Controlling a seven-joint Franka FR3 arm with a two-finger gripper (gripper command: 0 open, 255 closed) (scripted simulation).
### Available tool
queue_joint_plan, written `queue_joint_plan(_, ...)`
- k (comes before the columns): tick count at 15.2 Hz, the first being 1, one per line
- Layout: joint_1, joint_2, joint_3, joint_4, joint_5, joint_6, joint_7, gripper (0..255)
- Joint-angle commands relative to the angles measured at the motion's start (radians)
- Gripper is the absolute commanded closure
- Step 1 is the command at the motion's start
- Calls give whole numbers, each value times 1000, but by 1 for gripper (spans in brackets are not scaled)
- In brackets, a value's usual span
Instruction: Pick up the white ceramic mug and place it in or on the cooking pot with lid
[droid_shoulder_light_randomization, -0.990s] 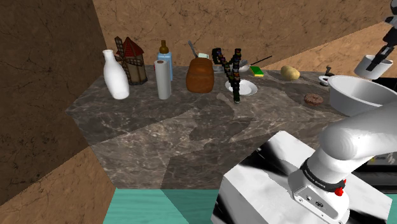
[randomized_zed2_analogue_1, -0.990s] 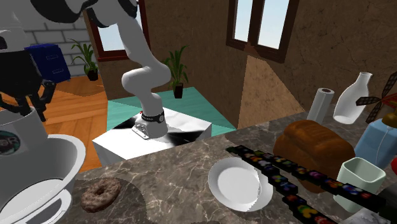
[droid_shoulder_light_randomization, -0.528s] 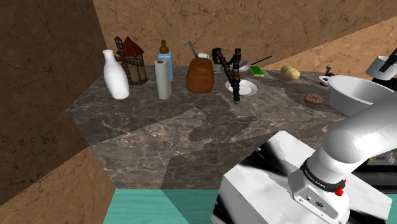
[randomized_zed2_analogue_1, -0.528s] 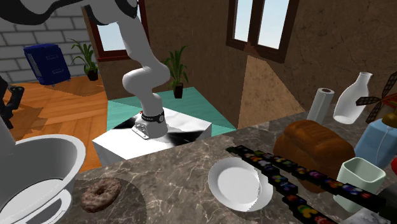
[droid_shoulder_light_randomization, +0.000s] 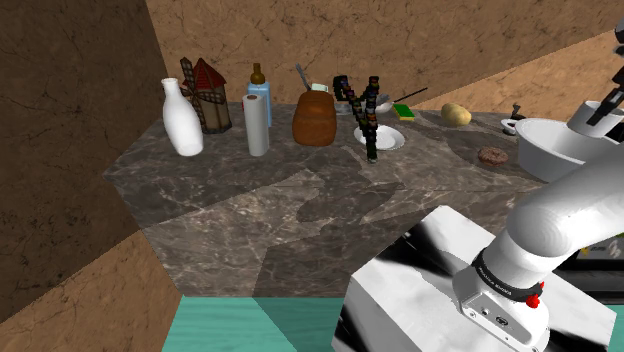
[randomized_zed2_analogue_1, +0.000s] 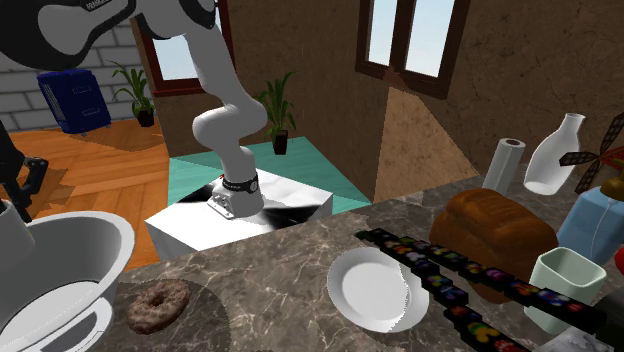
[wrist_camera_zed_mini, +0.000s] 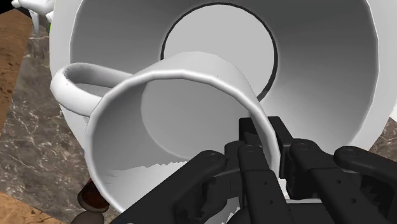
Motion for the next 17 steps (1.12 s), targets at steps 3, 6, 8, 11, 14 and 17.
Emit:
queue_joint_plan(3, 15, 15, -30, -41, 8, 55, -8, 255)
queue_joint_plan(6, 28, 28, -56, -73, 15, 97, -15, 255)
queue_joint_plan(8, 28, 28, -56, -73, 15, 97, -15, 255)
queue_joint_plan(11, 28, 28, -56, -73, 15, 97, -15, 255)
queue_joint_plan(14, 28, 28, -56, -73, 15, 97, -15, 0)
queue_joint_plan(17, 28, 28, -56, -73, 15, 97, -15, 0)
